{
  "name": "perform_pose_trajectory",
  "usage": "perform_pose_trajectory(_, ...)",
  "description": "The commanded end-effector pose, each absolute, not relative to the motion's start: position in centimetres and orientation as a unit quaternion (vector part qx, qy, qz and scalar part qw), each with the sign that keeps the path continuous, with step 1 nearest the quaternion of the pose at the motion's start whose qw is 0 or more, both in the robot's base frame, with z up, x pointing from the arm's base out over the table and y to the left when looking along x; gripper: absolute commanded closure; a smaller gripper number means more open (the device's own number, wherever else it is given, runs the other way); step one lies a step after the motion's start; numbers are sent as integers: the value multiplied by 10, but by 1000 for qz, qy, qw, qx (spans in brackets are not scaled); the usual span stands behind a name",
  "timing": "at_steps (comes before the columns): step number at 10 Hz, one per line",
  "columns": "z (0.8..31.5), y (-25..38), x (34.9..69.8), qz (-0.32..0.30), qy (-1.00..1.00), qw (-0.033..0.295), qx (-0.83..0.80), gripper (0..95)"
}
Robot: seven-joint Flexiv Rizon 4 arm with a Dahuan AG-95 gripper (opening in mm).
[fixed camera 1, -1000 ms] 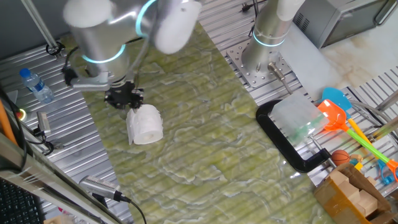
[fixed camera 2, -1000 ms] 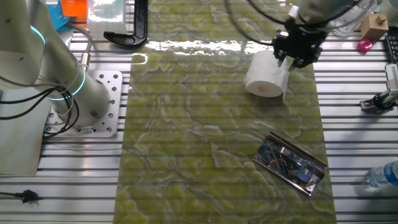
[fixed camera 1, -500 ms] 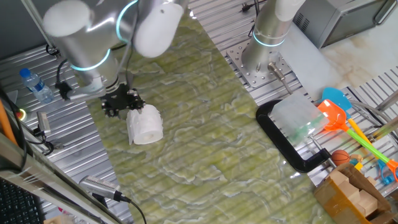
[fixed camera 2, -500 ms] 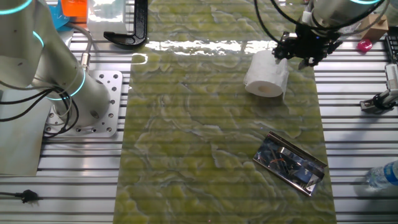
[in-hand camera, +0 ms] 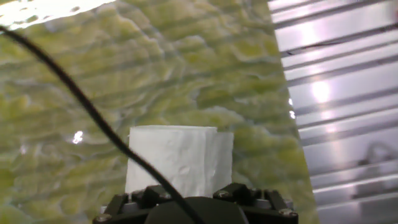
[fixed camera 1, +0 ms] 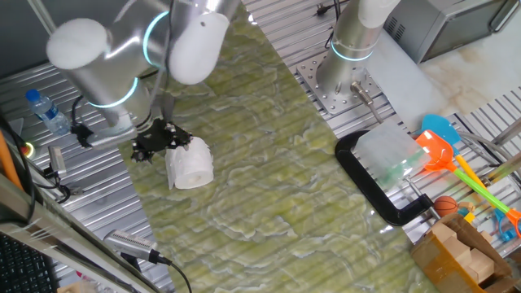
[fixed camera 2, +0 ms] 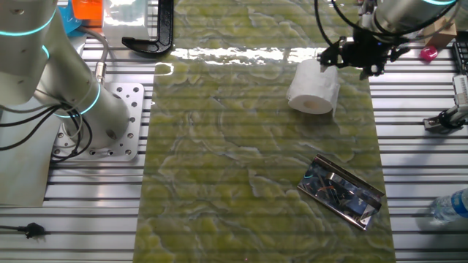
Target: Put the toilet paper on its holder
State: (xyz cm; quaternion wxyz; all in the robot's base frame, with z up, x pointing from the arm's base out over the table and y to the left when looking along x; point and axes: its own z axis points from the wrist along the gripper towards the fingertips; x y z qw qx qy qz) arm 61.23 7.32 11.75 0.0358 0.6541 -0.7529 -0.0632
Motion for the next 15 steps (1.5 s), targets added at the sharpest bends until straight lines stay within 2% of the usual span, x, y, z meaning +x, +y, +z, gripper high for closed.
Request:
perform_pose_trajectory(1,115,76,606,-57,-762,37,644,0)
perform_pose_trajectory(3,104,78,593,-48,-766,30,641,0)
perform_pose_trajectory(8,94,81,575,-47,-770,40,635,0)
perform_pose_trajectory(15,84,77,570,-44,-772,44,632,0)
